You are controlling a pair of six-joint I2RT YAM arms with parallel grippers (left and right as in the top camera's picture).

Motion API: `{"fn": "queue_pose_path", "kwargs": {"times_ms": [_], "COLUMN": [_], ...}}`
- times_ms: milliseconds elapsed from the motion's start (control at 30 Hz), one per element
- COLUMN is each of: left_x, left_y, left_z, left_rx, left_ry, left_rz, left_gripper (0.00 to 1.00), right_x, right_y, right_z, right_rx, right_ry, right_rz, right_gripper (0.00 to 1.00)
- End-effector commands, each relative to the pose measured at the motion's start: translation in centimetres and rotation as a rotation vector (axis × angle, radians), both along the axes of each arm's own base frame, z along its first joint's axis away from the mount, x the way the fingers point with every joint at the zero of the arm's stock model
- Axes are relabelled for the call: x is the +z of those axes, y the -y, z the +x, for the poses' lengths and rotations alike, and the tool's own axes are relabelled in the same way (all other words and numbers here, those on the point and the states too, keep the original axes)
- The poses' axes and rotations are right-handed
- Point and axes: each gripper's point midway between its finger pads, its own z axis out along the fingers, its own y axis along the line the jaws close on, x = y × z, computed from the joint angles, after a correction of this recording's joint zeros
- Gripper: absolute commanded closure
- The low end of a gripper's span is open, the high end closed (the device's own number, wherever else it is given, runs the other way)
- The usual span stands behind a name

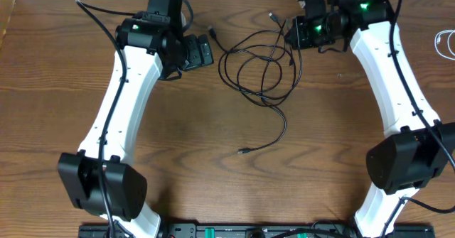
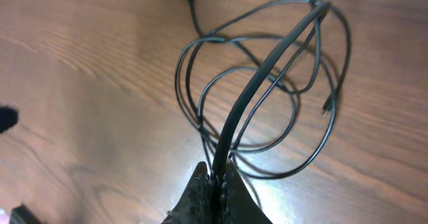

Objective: Untangle cables
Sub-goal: 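Lower the left gripper and grasp a black cable loop at center-top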

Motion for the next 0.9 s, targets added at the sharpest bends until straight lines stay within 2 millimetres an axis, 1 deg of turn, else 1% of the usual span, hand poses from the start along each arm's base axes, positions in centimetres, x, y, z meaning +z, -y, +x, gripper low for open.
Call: {"fn": "queue_pose_path", "kwargs": {"times_ms": [0,67,133,200,300,333,400,433,467,500,533,567,633,667,767,833,867], "left_x": [-1.5,-1.7,-2.4,-3.1,-4.7,-5.5,-6.8,-7.4,-8.1,-9.4,-10.4,-11.2,-12.6,-12.9,-14.5,-14.9,-15.1], "left_y": [0.9,1.7,2.9,3.5,4.2,4.5,5.4,6.0,6.7,7.3,7.7,7.9,8.6,8.7,9.9,9.6,8.9], "left_z": [0.5,0.4,0.3,0.4,0.9,1.2,1.6,1.8,1.9,2.1,2.3,2.4,2.8,2.8,3.2,3.5,3.8], "left_rx": [-0.027,-0.051,-0.088,-0.119,-0.134,-0.137,-0.153,-0.170,-0.194,-0.207,-0.214,-0.218,-0.229,-0.231,-0.221,-0.174,-0.113], "left_ry": [-0.019,-0.018,-0.027,-0.032,-0.053,-0.062,-0.078,-0.084,-0.089,-0.104,-0.115,-0.121,-0.126,-0.127,-0.131,-0.129,-0.125], "left_rz": [-0.001,0.002,0.008,0.017,0.021,0.023,-0.006,-0.028,-0.047,-0.049,-0.046,-0.045,-0.043,-0.043,-0.047,-0.021,0.013], "left_gripper": [0.02,0.02,0.02,0.02,0.02,0.02,0.02,0.02,0.02,0.02,0.01,0.01,0.03,0.05,0.14,0.19,0.24], "right_x": [0.2,-0.3,-1.2,-1.5,-1.8,-1.8,-1.7,-1.7,-1.7,-1.6,-1.6,-1.6,-1.7,-1.7,-1.7,-1.6,-1.6], "right_y": [-0.8,-1.1,-0.6,0.0,0.8,1.1,1.7,2.2,2.7,4.1,4.9,5.5,6.4,6.7,7.3,7.4,7.3], "right_z": [-1.0,-1.5,-2.1,-2.1,-2.0,-1.9,-1.4,-1.1,-0.9,-0.3,0.0,0.2,0.6,0.8,1.3,1.6,1.7], "right_rx": [0.019,0.039,0.026,0.012,-0.008,-0.016,-0.032,-0.045,-0.057,-0.095,-0.114,-0.126,-0.148,-0.154,-0.170,-0.172,-0.172], "right_ry": [-0.026,-0.043,-0.069,-0.071,-0.073,-0.072,-0.062,-0.058,-0.057,-0.058,-0.057,-0.057,-0.053,-0.051,-0.043,-0.030,-0.023], "right_rz": [0.010,-0.003,-0.073,-0.110,-0.149,-0.151,-0.148,-0.146,-0.144,-0.140,-0.139,-0.138,-0.136,-0.135,-0.133,-0.131,-0.130], "right_gripper": [0.99,0.99,0.99,0.98,0.96,0.87,0.59,0.43,0.37,0.35,0.35,0.35,0.35,0.36,0.35,0.35,0.36]}}
